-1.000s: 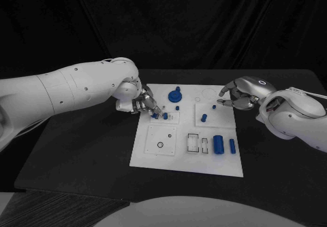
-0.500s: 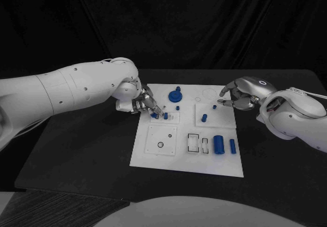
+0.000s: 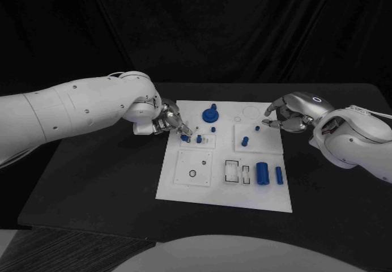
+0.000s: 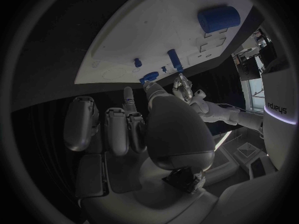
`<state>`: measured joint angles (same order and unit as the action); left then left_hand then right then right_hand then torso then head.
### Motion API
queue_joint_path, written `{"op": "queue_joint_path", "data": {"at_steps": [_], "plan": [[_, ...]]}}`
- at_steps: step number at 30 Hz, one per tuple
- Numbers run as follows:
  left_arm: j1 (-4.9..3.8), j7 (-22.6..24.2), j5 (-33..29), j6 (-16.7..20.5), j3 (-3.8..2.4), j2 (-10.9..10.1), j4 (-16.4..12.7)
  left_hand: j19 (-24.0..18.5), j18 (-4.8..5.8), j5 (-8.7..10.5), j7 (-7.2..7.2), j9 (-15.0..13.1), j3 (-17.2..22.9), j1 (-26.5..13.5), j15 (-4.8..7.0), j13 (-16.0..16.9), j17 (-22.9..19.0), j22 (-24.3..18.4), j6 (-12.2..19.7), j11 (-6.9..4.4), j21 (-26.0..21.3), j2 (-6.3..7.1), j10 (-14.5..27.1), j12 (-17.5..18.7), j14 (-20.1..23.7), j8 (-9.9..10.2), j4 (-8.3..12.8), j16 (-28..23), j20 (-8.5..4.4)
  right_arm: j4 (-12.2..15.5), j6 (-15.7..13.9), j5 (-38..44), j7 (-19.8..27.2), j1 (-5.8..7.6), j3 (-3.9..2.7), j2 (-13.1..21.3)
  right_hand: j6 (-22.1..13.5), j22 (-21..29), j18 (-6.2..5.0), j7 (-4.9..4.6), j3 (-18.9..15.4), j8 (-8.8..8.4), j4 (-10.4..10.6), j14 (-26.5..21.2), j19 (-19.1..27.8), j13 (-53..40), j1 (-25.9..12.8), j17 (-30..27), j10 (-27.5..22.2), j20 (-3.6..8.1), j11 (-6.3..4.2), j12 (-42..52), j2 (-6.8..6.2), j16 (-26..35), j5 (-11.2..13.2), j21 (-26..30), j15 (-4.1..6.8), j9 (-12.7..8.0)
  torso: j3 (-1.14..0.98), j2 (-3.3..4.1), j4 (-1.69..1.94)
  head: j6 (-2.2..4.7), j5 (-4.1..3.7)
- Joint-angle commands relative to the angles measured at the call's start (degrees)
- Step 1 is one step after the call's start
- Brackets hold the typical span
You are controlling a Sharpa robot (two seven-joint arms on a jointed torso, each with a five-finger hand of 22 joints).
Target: Assemble the parts on the task board
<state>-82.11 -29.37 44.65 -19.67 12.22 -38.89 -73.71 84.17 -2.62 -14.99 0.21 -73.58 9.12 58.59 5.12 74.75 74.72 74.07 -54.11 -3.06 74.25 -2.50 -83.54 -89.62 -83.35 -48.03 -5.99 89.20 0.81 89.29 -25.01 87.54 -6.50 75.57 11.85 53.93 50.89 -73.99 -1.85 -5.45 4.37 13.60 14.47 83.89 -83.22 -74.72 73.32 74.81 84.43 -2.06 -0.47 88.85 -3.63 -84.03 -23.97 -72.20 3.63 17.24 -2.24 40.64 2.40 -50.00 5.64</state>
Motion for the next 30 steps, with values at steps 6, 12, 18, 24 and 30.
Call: {"op": "queue_joint_path", "data": {"at_steps": [6,12,18,24,30], "plan": [[-1.52,12.4,4.4,8.8,-0.09,-4.5,-3.9,0.4,-0.13,-1.65,3.73,8.7,4.1,4.4,-1.57,15.2,15.3,12.2,11.9,2.60,2.7,1.21,-6.5,-0.4,-6.7,22.2,0.8,0.8,1.63,2.1,-2.8,0.2,0.3,-0.02,-0.05,1.4,0.4,-10.8,-2.08,0.03,1.8,0.71,0.1,4.2,0.1,-15.3,1.4,5.5,5.6,-0.63,0.81,1.1,0.57,0.5,-1.5,0.7,-0.11,-0.5,0.00,-0.06,0.02,0.00,-0.08],[-1.78,15.9,8.3,11.2,-0.08,-7.1,-5.5,0.6,0.02,-0.44,5.54,14.4,4.0,5.9,-2.85,15.2,15.3,12.4,14.0,3.99,3.6,1.67,-6.5,-0.4,-6.7,27.2,0.2,0.8,2.96,3.6,-3.7,0.2,0.6,0.08,-0.06,2.1,0.5,-10.8,-2.07,0.06,1.8,0.76,0.1,4.2,0.1,-15.3,1.5,5.6,5.6,-0.64,0.82,1.1,0.53,0.5,-1.6,0.7,-0.12,-0.5,-0.07,-0.15,0.04,0.00,-0.19],[-1.68,14.3,9.9,8.5,-0.06,-7.1,-4.3,0.2,-0.14,4.00,6.06,16.2,2.2,4.6,-3.35,15.2,15.3,12.2,14.4,4.49,3.1,1.81,-6.5,-0.4,-6.7,27.8,-2.0,0.8,3.49,4.0,-3.5,0.2,0.5,0.10,-0.06,1.9,0.5,-10.8,-2.07,0.06,1.8,0.76,0.1,4.2,0.1,-15.3,1.5,5.6,5.6,-0.64,0.82,1.1,0.53,0.5,-1.6,0.7,-0.12,-0.5,-0.11,-0.15,0.07,0.00,-0.14],[-0.97,12.7,10.3,4.8,-0.05,-6.1,-2.6,-0.2,-0.26,6.54,6.11,17.5,0.4,3.7,-3.76,15.2,15.3,12.1,13.1,4.91,2.7,1.90,-6.5,-0.4,-6.7,27.5,-3.8,0.8,3.93,4.3,-2.9,0.2,0.4,0.09,-0.05,1.7,0.5,-10.8,-2.07,0.07,1.8,0.78,0.1,4.2,0.0,-15.3,1.5,5.5,5.6,-0.65,0.83,1.1,0.52,0.5,-1.6,0.6,-0.13,-0.5,0.01,0.02,0.00,0.00,-0.21],[-0.14,12.4,10.4,3.1,-0.05,-5.1,-1.4,-0.3,-0.31,6.93,5.96,20.4,-1.2,3.7,-3.76,15.2,15.3,12.1,11.0,4.85,2.7,1.63,-6.5,-0.4,-6.7,28.7,-5.1,0.8,4.09,4.3,-2.5,0.2,0.3,0.07,-0.05,1.6,0.6,-10.8,-2.08,0.07,1.8,0.80,0.1,4.2,0.1,-15.3,1.6,5.5,5.6,-0.65,0.84,1.1,0.53,0.5,-1.6,0.7,-0.14,-0.5,0.04,0.02,-0.04,0.00,-0.01]]}}
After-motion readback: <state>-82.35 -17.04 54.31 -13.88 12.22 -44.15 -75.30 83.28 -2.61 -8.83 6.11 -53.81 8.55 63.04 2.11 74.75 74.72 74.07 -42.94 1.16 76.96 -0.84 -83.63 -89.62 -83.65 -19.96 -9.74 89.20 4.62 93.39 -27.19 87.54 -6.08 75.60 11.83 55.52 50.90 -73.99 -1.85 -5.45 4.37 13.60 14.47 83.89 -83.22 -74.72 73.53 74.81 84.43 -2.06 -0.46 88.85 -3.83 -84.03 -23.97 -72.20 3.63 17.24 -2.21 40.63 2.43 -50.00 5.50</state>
